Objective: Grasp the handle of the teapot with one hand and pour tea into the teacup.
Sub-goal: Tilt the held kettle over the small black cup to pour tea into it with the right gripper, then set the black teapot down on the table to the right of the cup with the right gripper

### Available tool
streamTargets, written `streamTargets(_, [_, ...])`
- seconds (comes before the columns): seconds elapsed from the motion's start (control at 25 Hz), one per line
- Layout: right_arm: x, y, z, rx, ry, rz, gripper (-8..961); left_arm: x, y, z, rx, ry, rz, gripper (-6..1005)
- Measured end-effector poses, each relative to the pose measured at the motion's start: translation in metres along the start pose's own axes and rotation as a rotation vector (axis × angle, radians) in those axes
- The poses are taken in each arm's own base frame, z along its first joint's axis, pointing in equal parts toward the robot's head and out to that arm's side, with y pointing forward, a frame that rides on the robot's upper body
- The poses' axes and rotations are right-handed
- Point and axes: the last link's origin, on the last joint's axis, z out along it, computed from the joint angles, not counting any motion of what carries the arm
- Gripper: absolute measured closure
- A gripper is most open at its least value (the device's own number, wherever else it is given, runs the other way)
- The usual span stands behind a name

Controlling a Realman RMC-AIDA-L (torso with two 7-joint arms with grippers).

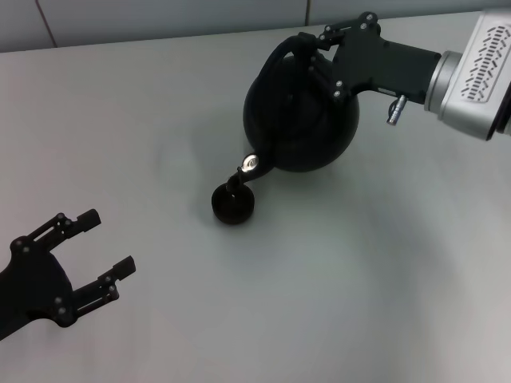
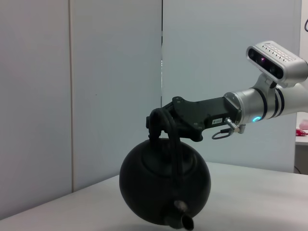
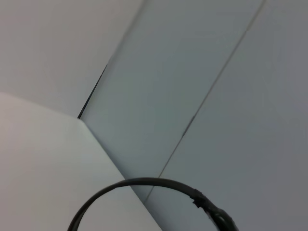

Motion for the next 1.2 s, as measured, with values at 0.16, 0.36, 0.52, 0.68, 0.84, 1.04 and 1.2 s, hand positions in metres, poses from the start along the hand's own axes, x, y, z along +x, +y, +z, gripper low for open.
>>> streamTargets(0.16, [0.001, 0.0, -0.004, 0.017, -0.012, 0.087, 866, 0.0, -0.001, 0.0, 0.002, 0.0, 0.001, 204])
streamTargets(0.36, [0.005, 0.0, -0.012, 0.042, -0.008, 0.197, 866, 0.001, -0.001, 0.0, 0.004, 0.006, 0.002, 203])
streamTargets(0.52, [0.013, 0.001, -0.021, 0.085, -0.006, 0.322, 866, 0.002, -0.002, 0.0, 0.006, 0.009, 0.002, 203])
streamTargets(0.68, [0.017, 0.004, -0.026, 0.12, -0.02, 0.391, 867, 0.002, -0.002, -0.001, 0.007, 0.009, 0.002, 203])
streamTargets(0.84, [0.023, 0.006, -0.037, 0.17, -0.035, 0.471, 867, 0.002, -0.002, 0.0, 0.006, 0.01, 0.001, 204])
streamTargets(1.04, [0.029, 0.011, -0.056, 0.237, -0.067, 0.569, 867, 0.002, -0.002, 0.0, 0.003, 0.012, 0.0, 204])
streamTargets(1.2, [0.037, 0.018, -0.073, 0.285, -0.064, 0.63, 867, 0.003, -0.002, -0.001, 0.003, 0.01, 0.002, 204])
